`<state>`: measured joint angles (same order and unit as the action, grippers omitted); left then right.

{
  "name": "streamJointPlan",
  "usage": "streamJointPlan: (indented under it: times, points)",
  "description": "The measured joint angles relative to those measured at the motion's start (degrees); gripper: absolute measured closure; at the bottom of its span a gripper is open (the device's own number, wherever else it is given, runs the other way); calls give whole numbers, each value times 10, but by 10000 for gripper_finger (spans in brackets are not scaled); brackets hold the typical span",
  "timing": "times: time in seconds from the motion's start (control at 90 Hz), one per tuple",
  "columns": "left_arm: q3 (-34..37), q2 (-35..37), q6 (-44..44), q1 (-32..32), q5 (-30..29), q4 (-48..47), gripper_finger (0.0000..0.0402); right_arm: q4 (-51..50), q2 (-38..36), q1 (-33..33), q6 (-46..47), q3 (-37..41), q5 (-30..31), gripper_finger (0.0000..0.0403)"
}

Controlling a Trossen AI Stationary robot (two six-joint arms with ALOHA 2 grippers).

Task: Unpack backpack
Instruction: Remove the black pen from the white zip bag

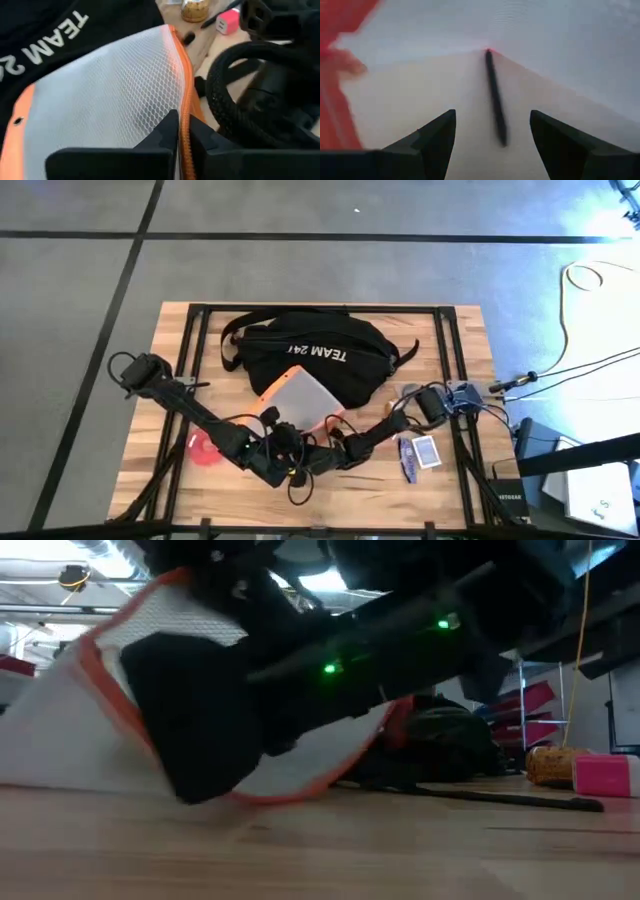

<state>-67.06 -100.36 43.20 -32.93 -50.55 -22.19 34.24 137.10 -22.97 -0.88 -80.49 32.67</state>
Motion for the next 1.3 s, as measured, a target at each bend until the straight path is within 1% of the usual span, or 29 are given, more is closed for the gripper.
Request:
streamJointPlan:
  times: [0.078, 0.167, 0.311, 0.411, 0.567, 0.744, 0.9, 1.056, 1.167, 1.233, 1.3]
  points:
    - [2, 1, 1, 0, 0, -2, 401, -3, 7, 3, -10, -17, 10, 166]
    - [2, 2, 1, -1, -2, -9, 401, -4, 14, 7, -11, -32, -1, 166]
    - [4, 2, -2, -1, 2, -18, 401, -1, 30, 11, 17, -46, -1, 166]
    - [4, 0, 7, -1, 4, -27, 401, -2, 35, 12, 20, -49, -1, 166]
    - [4, 1, 18, 0, -3, -39, 401, -13, 35, 13, 43, -51, 26, 166]
    - [3, 1, 11, 1, -10, -45, 401, 5, 35, 13, 104, -51, 63, 166]
    - [1, 2, 26, 1, -21, -54, 401, 34, 36, 14, 129, -51, 70, 166]
    - [0, 2, 26, 0, -24, -55, 401, 49, 36, 15, 128, -51, 76, 166]
    - [1, 1, 24, 1, -23, -66, 401, 62, 51, 22, 139, -51, 62, 166]
    - [2, 0, 15, 1, -21, -84, 401, 73, 63, 29, 156, -52, 17, 166]
    - [3, -3, 25, 1, -15, -105, 401, 68, 66, 36, 165, -52, -20, 166]
